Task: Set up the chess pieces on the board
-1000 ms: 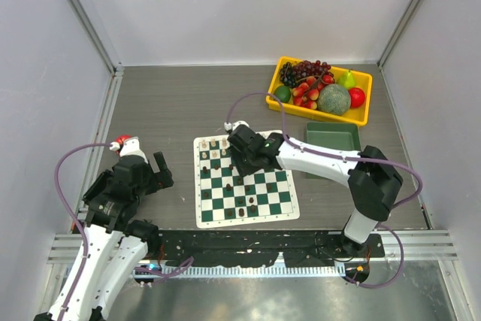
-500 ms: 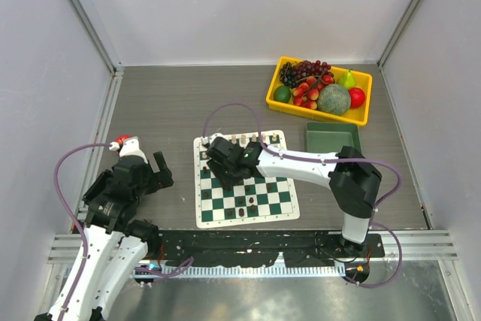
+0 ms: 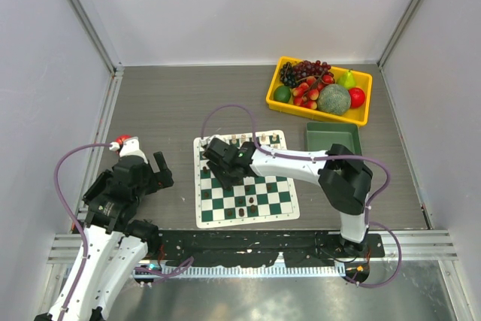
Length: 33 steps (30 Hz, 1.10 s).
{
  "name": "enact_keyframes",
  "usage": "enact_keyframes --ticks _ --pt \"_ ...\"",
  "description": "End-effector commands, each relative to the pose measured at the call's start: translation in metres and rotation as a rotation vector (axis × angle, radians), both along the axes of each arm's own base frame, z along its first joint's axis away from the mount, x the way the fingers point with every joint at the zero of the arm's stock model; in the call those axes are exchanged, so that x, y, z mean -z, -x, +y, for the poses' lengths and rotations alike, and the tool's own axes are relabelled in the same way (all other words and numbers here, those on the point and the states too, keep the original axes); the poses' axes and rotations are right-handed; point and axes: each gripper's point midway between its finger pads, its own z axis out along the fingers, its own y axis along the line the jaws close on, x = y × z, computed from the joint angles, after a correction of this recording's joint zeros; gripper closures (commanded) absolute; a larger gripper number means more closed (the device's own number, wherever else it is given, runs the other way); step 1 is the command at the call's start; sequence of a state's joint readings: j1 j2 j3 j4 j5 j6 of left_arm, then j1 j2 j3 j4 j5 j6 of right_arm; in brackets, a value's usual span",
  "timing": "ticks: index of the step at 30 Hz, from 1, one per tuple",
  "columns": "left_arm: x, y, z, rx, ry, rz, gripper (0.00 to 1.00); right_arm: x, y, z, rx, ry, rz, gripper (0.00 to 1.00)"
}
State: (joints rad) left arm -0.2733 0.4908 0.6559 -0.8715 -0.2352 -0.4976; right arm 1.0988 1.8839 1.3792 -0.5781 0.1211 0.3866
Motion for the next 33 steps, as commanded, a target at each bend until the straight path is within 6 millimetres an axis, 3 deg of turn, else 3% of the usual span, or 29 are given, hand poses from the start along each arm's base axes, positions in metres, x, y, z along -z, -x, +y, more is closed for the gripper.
enact_keyframes --ticks 1,19,27,33 --pt "-0.007 -0.008 -0.002 -0.010 0.019 -0.042 0.01 -0.009 -0.005 0.010 -0.008 -0.013 -0.026 0.61" --pt "-0.006 -0.008 -0.002 -0.010 0.017 -0.036 0.01 -0.005 -0.007 0.008 -0.009 0.007 -0.029 0.63" --pt "-0.007 -0.008 -0.002 -0.010 0.017 -0.038 0.01 -0.007 -0.007 0.010 -0.019 -0.001 -0.027 0.74" --pt "-0.006 -0.008 -0.002 -0.010 0.017 -0.038 0.01 -0.029 -0.002 0.011 -0.026 -0.056 -0.030 0.80"
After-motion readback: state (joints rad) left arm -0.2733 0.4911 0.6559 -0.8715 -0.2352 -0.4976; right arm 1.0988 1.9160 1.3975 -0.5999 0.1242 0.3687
